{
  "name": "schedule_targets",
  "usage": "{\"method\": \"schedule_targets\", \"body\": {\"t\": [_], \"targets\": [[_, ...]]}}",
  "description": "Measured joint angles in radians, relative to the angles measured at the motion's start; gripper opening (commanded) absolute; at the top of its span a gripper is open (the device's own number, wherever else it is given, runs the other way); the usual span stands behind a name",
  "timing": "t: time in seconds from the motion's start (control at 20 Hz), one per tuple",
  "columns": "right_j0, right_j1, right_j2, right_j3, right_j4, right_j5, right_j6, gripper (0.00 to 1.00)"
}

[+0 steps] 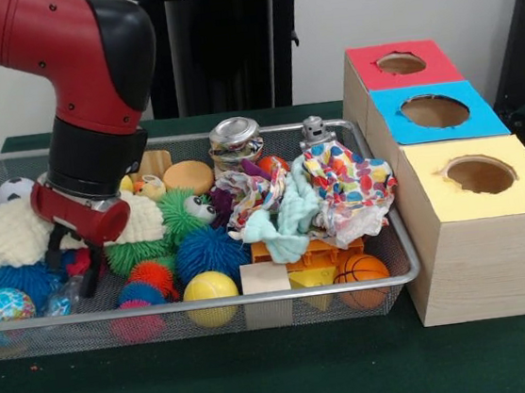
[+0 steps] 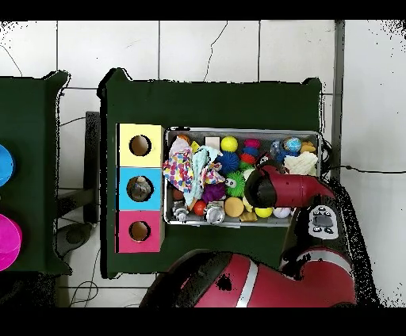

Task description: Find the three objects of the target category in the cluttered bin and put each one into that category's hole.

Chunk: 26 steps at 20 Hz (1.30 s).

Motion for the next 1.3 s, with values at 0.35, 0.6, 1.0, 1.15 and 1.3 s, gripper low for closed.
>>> {"method": "schedule_targets", "body": {"t": [0.35,0.6,1.0,1.15,1.3], "targets": [[-0.004,-0.003,0.000,0.000,0.000,0.000,0.000,1.00],[-0.008,-0.001,0.000,0.000,0.000,0.000,0.000,1.00],[-0.011,0.016,-0.002,-0.001,0.000,-0.025,0.000,1.00],[-0.016,0.026,-0.003,-0.002,0.000,-0.040,0.000,1.00],[-0.022,0.033,-0.003,-0.002,0.000,-0.064,0.000,1.00]]}}
